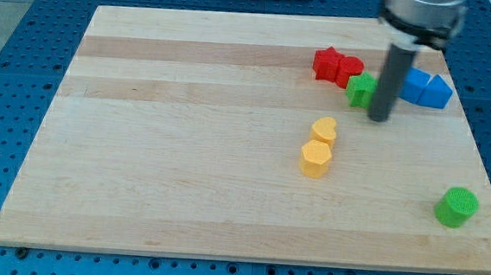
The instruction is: Move the green circle to the bottom left of the red star
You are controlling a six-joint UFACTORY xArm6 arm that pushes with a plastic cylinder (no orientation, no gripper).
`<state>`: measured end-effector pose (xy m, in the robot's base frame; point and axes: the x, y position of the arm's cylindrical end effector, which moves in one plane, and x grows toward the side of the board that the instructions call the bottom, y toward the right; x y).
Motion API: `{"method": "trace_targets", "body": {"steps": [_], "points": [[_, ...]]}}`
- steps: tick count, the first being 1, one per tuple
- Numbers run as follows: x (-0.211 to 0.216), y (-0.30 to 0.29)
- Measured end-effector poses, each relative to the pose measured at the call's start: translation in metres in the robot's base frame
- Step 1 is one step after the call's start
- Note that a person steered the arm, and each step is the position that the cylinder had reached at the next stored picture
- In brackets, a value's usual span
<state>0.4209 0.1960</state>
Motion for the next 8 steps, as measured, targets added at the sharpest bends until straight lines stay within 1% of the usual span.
{"method": "trace_targets", "body": {"steps": [1,2,3,4,5,6,7,8], "points": [[0.046,0.076],[0.128,0.121],[0.188,0.122],[0.197,0.100],[0.197,0.054],[0.188,0.014],[0.167,0.000],[0.157,-0.001]]}}
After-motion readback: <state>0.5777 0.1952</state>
